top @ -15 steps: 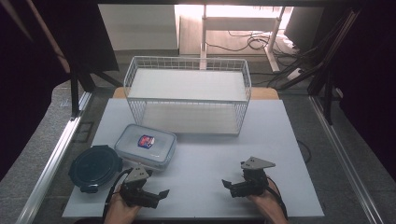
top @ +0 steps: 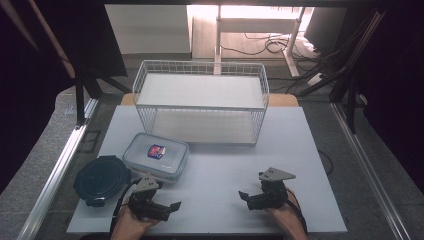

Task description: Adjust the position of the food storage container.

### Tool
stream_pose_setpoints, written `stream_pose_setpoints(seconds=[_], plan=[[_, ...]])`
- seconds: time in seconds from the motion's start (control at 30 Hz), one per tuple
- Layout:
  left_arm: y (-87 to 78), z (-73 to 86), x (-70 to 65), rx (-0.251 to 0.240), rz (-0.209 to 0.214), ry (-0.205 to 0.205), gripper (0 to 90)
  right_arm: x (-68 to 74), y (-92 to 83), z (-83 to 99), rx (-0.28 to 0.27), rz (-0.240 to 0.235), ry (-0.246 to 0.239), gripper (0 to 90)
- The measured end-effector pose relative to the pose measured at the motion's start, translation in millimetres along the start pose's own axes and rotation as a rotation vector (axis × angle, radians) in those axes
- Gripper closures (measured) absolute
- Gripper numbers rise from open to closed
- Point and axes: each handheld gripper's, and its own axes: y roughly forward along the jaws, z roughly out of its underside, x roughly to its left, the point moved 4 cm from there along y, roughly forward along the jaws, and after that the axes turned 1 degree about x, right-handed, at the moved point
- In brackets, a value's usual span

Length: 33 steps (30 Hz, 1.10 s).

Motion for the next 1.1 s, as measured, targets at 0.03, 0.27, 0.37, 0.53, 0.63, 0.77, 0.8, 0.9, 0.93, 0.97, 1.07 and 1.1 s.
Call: stream_pose_setpoints(seconds=[0.03,0.27,0.37,0.53,0.63,0.77,0.8,0.9,0.93,0.97,1.07,1.1], plan=[[-0.9,-0.9,-0.3,-0.006,-0.002,0.002,4.7,-0.2,0.0,0.0,0.000,0.000,0.002,0.0],[-1.2,-1.2,-0.6,0.010,-0.012,0.008,19.1,-0.9,1.1,1.0,0.014,0.009,0.006,0.0],[-5.1,-4.6,-0.3,-0.005,0.017,-0.005,27.8,-0.7,1.3,1.1,0.017,0.011,0.004,0.0],[-12.2,-11.2,5.2,-0.021,0.026,-0.044,44.6,-0.2,1.1,0.5,0.015,0.017,0.004,0.2],[-18.6,-18.7,10.5,-0.043,0.009,-0.061,56.1,0.8,1.7,0.5,0.019,0.014,0.005,0.3],[-29.6,-27.5,23.4,-0.037,-0.036,-0.075,72.7,2.3,1.7,0.1,0.026,0.023,-0.001,0.5],[-33.3,-29.3,27.7,-0.037,-0.042,-0.079,76.3,2.5,1.6,0.0,0.030,0.027,-0.004,0.5],[-43.9,-34.7,41.9,-0.045,-0.060,-0.096,84.3,3.1,2.1,0.1,0.036,0.035,-0.009,0.8],[-43.9,-34.7,41.9,-0.045,-0.060,-0.096,86.5,3.1,2.1,0.1,0.036,0.035,-0.009,0.8],[-51.4,-39.9,54.1,-0.046,-0.100,-0.095,88.2,3.4,2.5,0.2,0.042,0.040,-0.012,0.9],[-61.9,-50.2,76.8,-0.043,-0.161,-0.121,89.9,4.2,3.3,0.6,0.050,0.047,-0.020,1.0],[-65.0,-53.6,85.5,-0.041,-0.185,-0.130,89.9,4.7,3.6,0.6,0.051,0.048,-0.022,1.0]])
